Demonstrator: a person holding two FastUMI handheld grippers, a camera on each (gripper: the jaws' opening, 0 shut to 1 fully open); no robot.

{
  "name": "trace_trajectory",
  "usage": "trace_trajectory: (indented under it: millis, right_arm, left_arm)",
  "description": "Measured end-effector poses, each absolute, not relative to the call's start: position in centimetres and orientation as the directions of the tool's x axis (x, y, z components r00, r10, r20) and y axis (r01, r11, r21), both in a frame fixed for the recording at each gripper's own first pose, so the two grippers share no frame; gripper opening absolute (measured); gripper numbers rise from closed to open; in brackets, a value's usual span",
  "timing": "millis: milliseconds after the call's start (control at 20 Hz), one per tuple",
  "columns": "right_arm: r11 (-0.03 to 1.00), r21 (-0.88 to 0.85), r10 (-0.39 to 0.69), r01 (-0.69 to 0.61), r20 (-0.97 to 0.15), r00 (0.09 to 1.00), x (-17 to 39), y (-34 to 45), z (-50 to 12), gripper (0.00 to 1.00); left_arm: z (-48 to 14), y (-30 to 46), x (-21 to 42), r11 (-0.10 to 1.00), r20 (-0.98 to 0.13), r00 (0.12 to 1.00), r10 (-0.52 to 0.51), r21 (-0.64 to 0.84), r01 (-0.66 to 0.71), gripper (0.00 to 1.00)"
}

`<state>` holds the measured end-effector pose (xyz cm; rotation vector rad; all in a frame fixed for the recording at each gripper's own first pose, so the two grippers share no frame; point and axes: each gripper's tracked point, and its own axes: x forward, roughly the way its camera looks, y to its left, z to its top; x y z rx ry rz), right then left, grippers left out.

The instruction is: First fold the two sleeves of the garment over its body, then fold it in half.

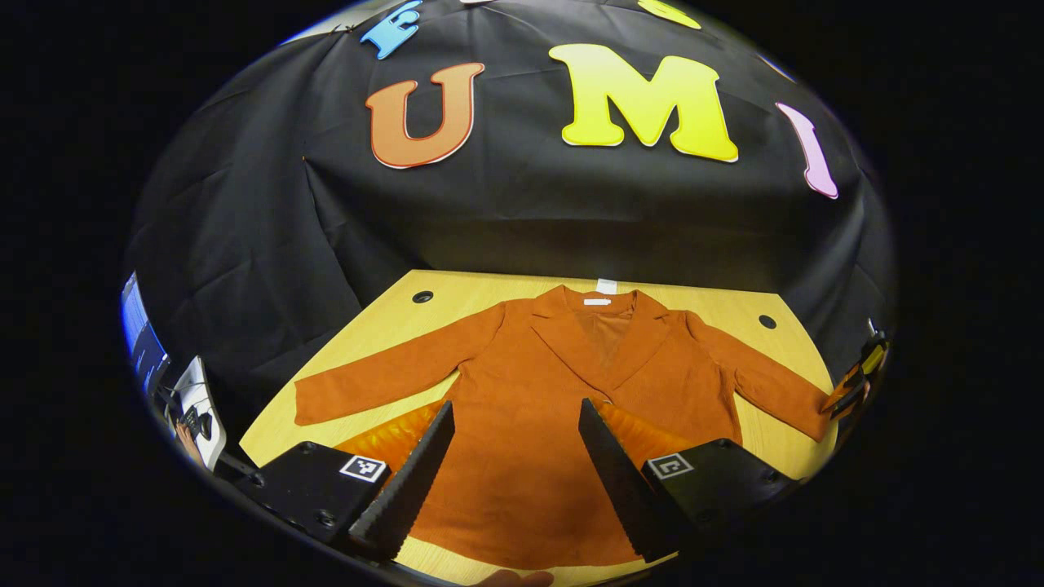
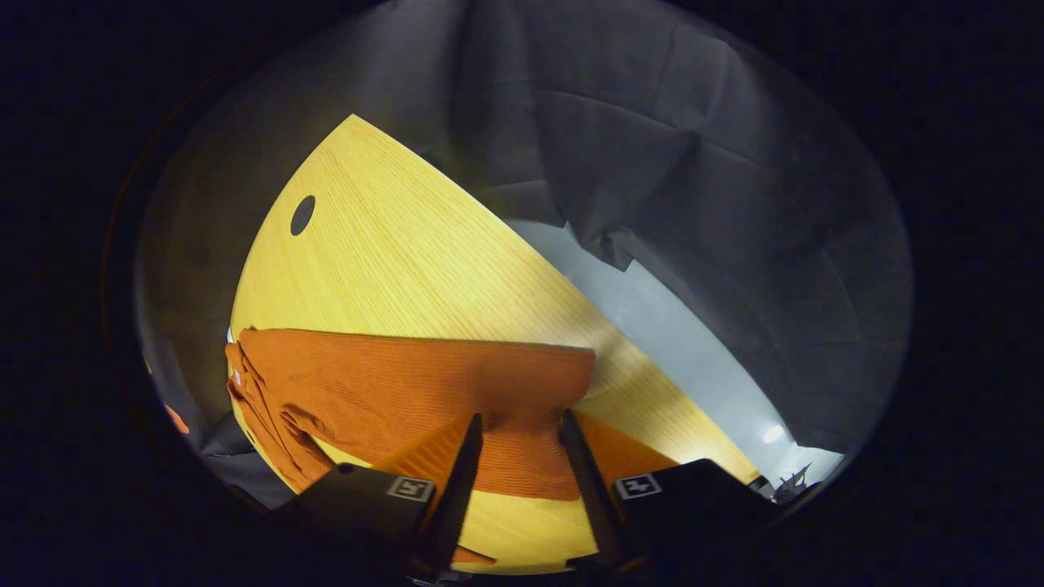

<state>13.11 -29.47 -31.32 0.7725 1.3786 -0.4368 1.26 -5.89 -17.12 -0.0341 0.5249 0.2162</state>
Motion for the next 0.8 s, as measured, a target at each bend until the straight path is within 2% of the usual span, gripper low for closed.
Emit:
trace_trajectory:
  millis: [250,400,450,550,800]
  right_arm:
    - [0.653,0.203,0.152,0.73,-0.979,0.137,12.5,-29.3,-31.6,0.11]
    - [0.664,0.143,0.076,0.734,-0.989,0.124,12.7,-30.1,-30.6,0.11]
    - [0.677,0.117,0.038,0.726,-0.991,0.125,12.6,-29.8,-29.6,0.02]
    - [0.715,0.077,-0.024,0.695,-0.991,0.134,13.3,-29.3,-27.9,0.02]
    - [0.78,0.116,-0.042,0.614,-0.971,0.237,17.3,-23.7,-22.2,0.02]
  left_arm:
    - [-17.0,-4.0,1.3,0.976,-0.486,0.849,0.205,0.037,-0.214,0.99]
    - [-17.2,-2.0,1.2,0.976,-0.49,0.846,0.212,0.057,-0.212,0.99]
    - [-17.2,-1.4,1.3,0.977,-0.487,0.848,0.21,0.068,-0.202,0.99]
    - [-17.5,-0.2,1.3,0.98,-0.484,0.852,0.201,0.094,-0.178,0.99]
    - [-19.9,2.2,0.3,0.988,-0.521,0.839,0.156,0.1,-0.122,0.98]
